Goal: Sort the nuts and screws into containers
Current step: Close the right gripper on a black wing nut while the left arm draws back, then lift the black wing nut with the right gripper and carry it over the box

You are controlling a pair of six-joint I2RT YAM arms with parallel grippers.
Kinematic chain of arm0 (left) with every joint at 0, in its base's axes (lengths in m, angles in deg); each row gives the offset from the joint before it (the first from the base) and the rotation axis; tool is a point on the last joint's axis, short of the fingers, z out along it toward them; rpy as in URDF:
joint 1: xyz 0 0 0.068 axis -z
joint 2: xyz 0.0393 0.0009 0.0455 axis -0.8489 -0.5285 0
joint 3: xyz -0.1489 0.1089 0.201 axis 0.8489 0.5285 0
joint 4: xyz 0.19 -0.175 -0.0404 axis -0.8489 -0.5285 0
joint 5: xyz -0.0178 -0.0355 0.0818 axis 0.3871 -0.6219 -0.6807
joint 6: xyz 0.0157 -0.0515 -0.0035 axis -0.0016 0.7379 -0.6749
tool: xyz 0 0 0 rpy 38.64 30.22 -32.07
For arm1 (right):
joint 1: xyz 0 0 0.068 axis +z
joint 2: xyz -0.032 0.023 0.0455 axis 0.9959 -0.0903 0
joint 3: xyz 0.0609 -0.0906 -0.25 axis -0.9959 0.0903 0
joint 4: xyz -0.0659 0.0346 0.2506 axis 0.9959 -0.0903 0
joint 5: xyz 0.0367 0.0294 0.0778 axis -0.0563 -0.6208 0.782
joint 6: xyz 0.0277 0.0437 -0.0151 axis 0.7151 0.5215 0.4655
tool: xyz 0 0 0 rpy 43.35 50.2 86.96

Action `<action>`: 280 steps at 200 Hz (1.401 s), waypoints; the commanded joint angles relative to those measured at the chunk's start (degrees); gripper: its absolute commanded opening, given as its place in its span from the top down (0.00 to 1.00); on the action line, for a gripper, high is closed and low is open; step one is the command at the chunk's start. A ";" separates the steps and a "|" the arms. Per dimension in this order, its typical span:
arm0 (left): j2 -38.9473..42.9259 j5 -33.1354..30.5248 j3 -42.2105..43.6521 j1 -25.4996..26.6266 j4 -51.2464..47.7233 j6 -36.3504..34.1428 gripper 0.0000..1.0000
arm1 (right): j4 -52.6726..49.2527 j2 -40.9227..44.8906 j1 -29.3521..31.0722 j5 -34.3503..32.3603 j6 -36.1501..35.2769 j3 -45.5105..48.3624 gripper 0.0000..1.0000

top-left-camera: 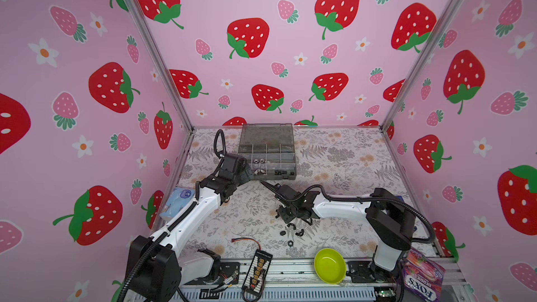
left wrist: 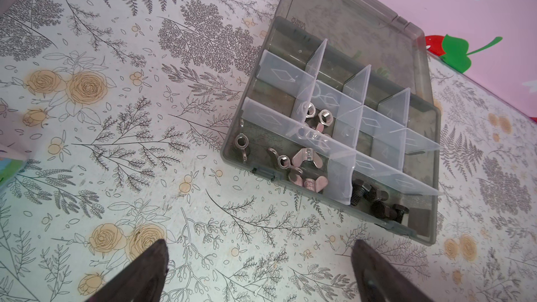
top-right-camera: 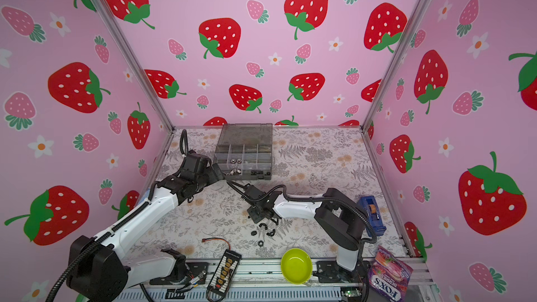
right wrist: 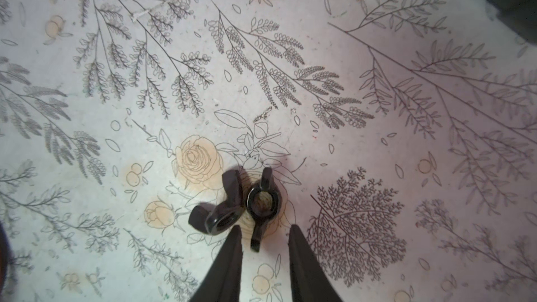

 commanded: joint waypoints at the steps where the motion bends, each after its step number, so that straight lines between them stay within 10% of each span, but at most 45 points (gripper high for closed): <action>1: 1.00 -1.89 0.87 -0.28 -1.25 1.34 0.01 | 0.01 -0.95 0.32 -0.59 -0.96 -1.36 0.73; 120: 1.35 -2.23 1.34 -0.50 -1.35 1.62 0.01 | -0.79 -2.61 0.23 -2.88 -1.25 -2.71 1.00; 206: 5.80 -4.20 3.97 -0.59 -1.69 2.31 0.01 | -1.28 2.79 -6.46 -5.31 -3.32 -12.22 1.00; 280: 8.62 -4.80 6.00 -0.98 -2.10 2.37 0.01 | -1.53 -8.77 -15.44 -1.11 -6.29 -31.25 1.00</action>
